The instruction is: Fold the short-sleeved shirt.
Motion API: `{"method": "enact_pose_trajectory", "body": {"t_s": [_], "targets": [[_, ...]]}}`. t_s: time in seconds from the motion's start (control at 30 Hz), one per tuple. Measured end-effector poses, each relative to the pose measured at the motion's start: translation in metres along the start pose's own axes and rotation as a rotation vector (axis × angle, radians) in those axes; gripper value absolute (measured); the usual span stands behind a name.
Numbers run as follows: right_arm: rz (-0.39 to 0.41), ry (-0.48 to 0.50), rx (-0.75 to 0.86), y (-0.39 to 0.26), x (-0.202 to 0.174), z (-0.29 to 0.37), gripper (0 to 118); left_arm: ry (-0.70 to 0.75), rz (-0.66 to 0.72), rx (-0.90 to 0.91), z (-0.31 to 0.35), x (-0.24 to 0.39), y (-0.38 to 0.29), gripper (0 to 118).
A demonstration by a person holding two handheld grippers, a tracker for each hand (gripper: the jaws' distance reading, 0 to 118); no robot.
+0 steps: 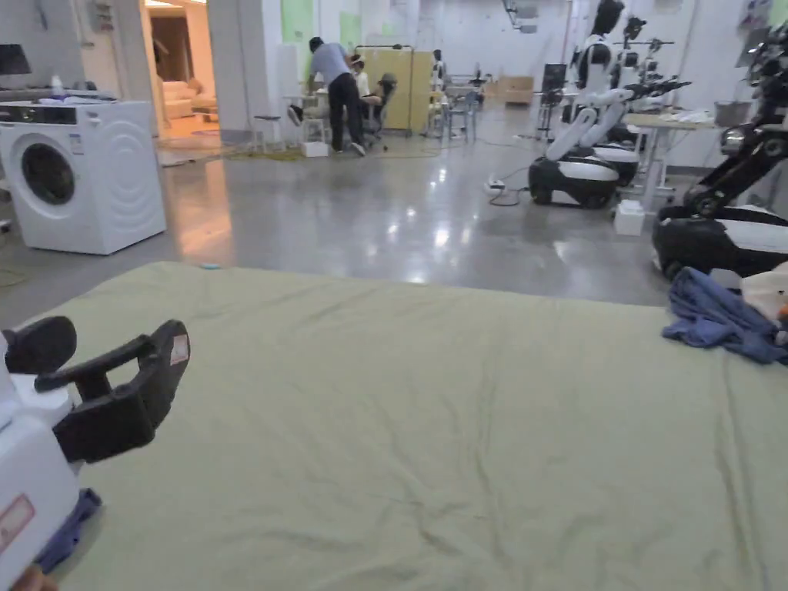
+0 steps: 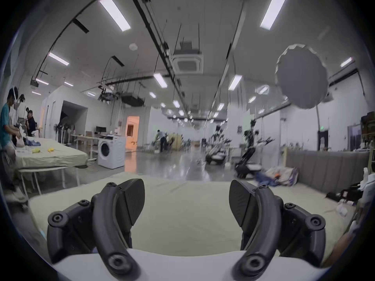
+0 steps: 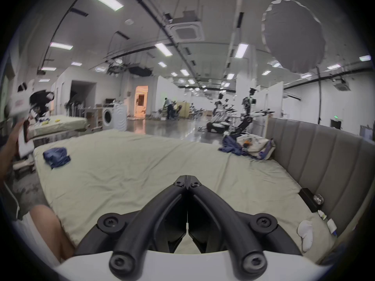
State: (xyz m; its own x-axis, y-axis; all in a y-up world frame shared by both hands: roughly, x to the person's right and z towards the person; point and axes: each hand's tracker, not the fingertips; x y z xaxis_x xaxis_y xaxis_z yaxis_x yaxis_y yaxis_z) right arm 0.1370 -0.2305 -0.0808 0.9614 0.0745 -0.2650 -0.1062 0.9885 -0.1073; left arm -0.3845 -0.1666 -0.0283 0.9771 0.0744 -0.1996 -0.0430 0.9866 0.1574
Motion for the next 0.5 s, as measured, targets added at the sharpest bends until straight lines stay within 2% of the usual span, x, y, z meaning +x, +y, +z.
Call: {"method": "enact_pose_trajectory", "body": {"t_s": [0.07,0.17,0.2,0.23,0.27,0.3,0.33,0.4,0.47,0.5], "targets": [[-0.049,-0.023,0.031,-0.005,0.013,0.007,2,-0.059,0.063,-0.044,0.021,0.053,-0.030,96],[-0.062,-0.046,0.045,-0.010,0.022,0.018,2,-0.158,-0.075,-0.060,0.042,0.105,-0.054,94],[-0.058,-0.048,0.051,-0.013,0.025,0.022,2,-0.164,-0.115,-0.037,0.048,0.114,-0.061,80],[-0.049,-0.059,0.060,-0.016,0.027,0.026,2,-0.147,-0.196,-0.020,0.052,0.121,-0.066,55],[-0.054,-0.073,0.064,-0.020,0.026,0.028,2,-0.133,-0.236,-0.035,0.052,0.125,-0.071,1],[-0.060,-0.074,0.063,-0.023,0.028,0.029,2,-0.149,-0.264,-0.090,0.055,0.127,-0.075,0],[-0.066,-0.071,0.065,-0.027,0.030,0.030,2,-0.149,-0.210,-0.048,0.058,0.123,-0.072,0],[-0.052,-0.104,0.087,-0.036,0.028,0.031,2,-0.214,-0.082,-0.113,0.057,0.111,-0.069,0],[-0.059,-0.114,0.096,-0.040,0.029,0.032,2,-0.084,-0.157,-0.059,0.060,0.114,-0.067,0],[-0.069,-0.113,0.096,-0.040,0.031,0.032,2,-0.064,-0.169,-0.037,0.062,0.113,-0.063,0]]}}
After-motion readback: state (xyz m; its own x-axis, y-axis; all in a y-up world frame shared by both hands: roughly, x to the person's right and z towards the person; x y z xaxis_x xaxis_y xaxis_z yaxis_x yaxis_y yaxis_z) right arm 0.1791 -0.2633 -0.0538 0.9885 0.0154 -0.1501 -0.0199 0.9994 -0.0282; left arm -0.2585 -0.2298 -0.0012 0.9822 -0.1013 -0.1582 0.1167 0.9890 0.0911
